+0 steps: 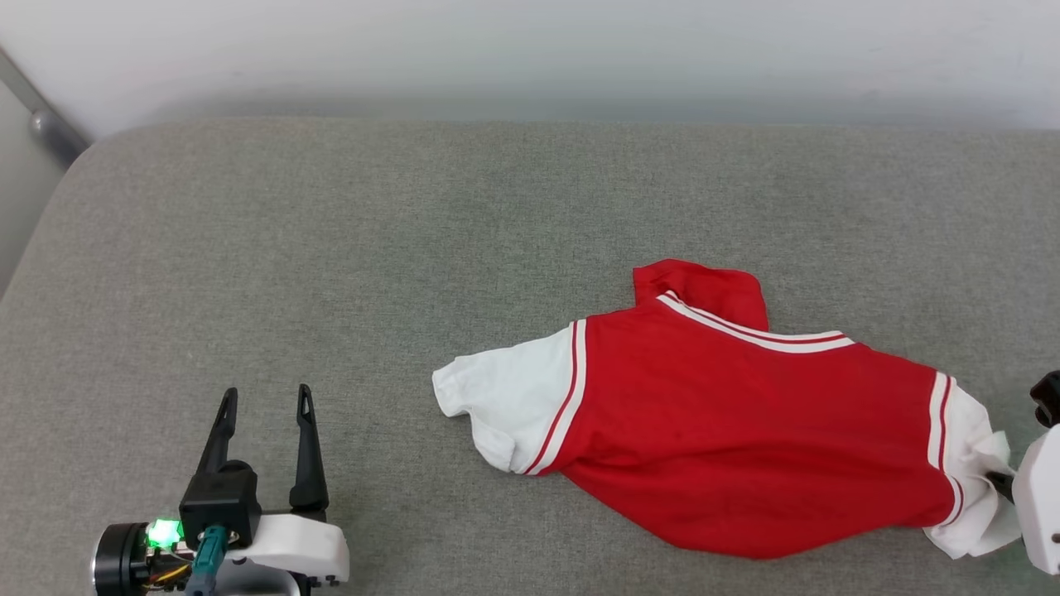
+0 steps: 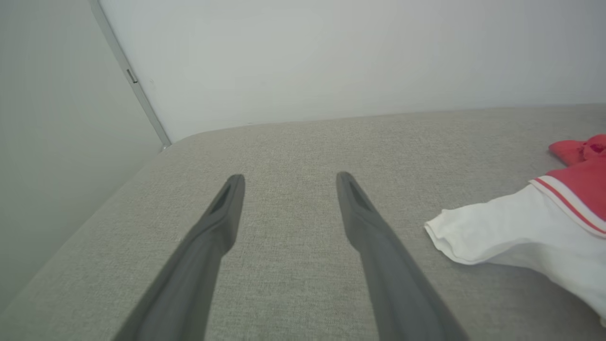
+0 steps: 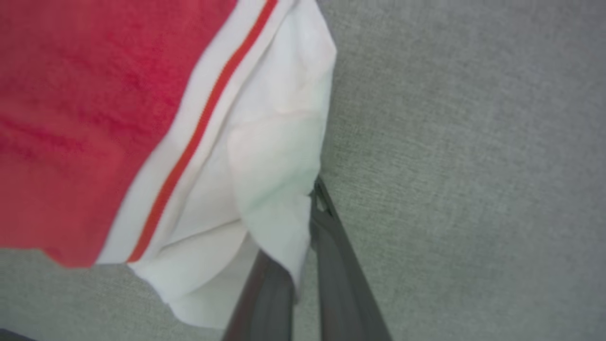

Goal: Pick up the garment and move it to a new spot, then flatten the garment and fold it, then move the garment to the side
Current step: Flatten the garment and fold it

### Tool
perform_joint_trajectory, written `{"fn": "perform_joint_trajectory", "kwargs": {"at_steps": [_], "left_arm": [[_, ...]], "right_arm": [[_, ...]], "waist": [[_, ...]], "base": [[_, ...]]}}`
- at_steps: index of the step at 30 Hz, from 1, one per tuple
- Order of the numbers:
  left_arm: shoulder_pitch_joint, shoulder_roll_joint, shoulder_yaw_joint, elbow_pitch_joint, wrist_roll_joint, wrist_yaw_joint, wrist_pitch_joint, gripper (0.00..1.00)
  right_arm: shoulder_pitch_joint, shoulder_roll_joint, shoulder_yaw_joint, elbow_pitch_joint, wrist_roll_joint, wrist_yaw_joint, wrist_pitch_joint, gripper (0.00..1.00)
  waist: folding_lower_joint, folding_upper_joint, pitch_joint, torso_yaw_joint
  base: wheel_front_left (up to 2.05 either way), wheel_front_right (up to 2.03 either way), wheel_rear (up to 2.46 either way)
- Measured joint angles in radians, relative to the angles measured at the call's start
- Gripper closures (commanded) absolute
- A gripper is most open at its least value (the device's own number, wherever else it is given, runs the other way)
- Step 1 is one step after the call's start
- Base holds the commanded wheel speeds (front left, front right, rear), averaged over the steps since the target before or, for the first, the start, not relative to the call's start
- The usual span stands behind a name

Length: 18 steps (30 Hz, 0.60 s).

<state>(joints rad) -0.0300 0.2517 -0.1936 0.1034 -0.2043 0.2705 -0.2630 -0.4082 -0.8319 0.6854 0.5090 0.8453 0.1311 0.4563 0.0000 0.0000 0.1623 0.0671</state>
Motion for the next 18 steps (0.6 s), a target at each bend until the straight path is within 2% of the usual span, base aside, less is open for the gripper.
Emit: {"fn": "perform_joint_trajectory", "kwargs": {"at_steps": [1,2,6,11,15,18], "left_arm": [[-0.003,0.001,0.003,0.011,0.000,-0.009,0.000,0.00],[-0.009,0.004,0.006,0.022,0.001,-0.017,0.000,0.00],[-0.048,0.027,0.011,0.055,0.017,-0.047,0.000,0.00],[-0.118,0.066,0.006,0.078,0.027,-0.098,0.000,0.00],[-0.195,0.114,-0.026,0.099,0.038,-0.162,0.052,0.00],[-0.273,0.156,-0.052,0.103,0.051,-0.219,0.117,0.00]], "right_arm": [[0.001,0.010,-0.009,0.011,-0.001,0.000,-0.018,0.15],[0.002,0.020,-0.017,0.017,-0.008,0.000,-0.045,0.00],[-0.002,0.051,-0.062,0.031,-0.051,0.000,-0.171,0.00],[-0.011,0.076,-0.172,0.034,-0.119,0.000,-0.375,0.00],[0.001,0.109,-0.278,0.035,-0.221,0.000,-0.529,0.00],[0.030,0.157,-0.363,0.003,-0.303,0.000,-0.616,0.00]], "waist": [[0.0000,0.0000,-0.001,-0.002],[0.0000,0.0000,-0.003,-0.003],[0.0000,0.0000,-0.022,-0.011],[0.0000,0.0000,-0.054,-0.029],[0.0000,0.0000,-0.079,-0.044],[0.0000,0.0000,-0.092,-0.057]], "base": [[0.00,0.00,0.00],[0.00,0.00,0.00],[0.00,0.00,0.00],[0.00,0.00,0.00],[0.00,0.00,0.00],[0.00,0.00,0.00]]}}
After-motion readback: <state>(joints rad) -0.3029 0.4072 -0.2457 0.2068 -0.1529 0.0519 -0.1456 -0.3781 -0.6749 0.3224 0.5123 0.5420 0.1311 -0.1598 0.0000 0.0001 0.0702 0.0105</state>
